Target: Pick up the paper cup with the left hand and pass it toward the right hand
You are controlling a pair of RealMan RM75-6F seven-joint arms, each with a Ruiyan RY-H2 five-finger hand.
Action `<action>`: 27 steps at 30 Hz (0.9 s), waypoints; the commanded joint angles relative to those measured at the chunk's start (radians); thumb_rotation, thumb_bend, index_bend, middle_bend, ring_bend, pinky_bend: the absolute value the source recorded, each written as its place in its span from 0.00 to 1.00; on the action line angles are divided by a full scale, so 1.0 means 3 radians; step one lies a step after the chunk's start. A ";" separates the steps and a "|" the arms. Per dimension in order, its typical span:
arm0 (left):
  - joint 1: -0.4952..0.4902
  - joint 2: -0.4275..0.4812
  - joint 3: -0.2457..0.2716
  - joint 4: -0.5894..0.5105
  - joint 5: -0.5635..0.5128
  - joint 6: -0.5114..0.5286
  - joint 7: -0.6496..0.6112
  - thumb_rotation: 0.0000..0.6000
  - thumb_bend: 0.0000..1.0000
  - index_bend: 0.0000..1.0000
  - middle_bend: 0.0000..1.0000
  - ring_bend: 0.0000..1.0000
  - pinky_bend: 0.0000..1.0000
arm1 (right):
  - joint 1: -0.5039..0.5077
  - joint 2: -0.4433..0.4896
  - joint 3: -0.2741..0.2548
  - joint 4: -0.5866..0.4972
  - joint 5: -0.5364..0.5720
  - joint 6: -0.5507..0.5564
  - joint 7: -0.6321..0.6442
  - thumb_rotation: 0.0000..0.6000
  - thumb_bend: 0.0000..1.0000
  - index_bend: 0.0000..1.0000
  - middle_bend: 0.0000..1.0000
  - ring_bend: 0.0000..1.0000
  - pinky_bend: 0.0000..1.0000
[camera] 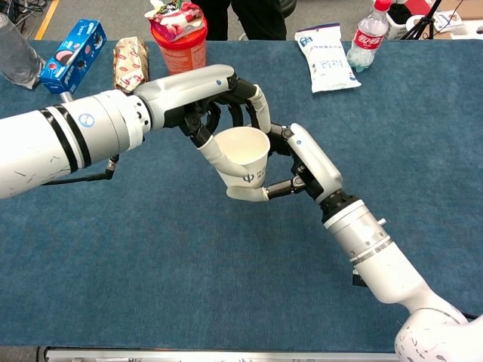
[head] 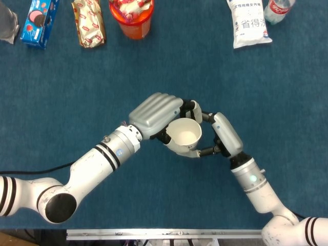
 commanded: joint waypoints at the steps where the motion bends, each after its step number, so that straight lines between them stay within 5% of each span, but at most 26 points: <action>1: 0.0001 -0.0001 -0.0001 -0.0003 0.0007 0.0001 0.0001 1.00 0.00 0.42 0.39 0.43 0.70 | -0.0002 -0.0001 0.0001 0.0000 0.0002 0.0001 -0.0006 1.00 0.00 0.50 0.52 0.55 0.53; 9: 0.0019 0.0012 0.0012 -0.0005 0.0076 -0.0020 -0.0019 1.00 0.00 0.36 0.37 0.42 0.70 | -0.0005 0.0002 -0.0002 0.0002 0.0010 -0.0012 -0.0028 1.00 0.00 0.51 0.52 0.56 0.53; 18: 0.0007 0.0137 0.0009 -0.0063 0.0111 -0.0163 -0.0091 1.00 0.00 0.23 0.19 0.37 0.69 | -0.0010 -0.0010 0.0016 0.0058 0.0022 -0.0002 -0.0070 1.00 0.00 0.51 0.52 0.56 0.53; 27: -0.0010 0.0189 0.0018 -0.0073 0.0083 -0.0202 -0.0107 1.00 0.00 0.17 0.05 0.11 0.44 | -0.0018 -0.0020 0.0005 0.0091 0.0007 0.0018 -0.0095 1.00 0.00 0.51 0.52 0.56 0.53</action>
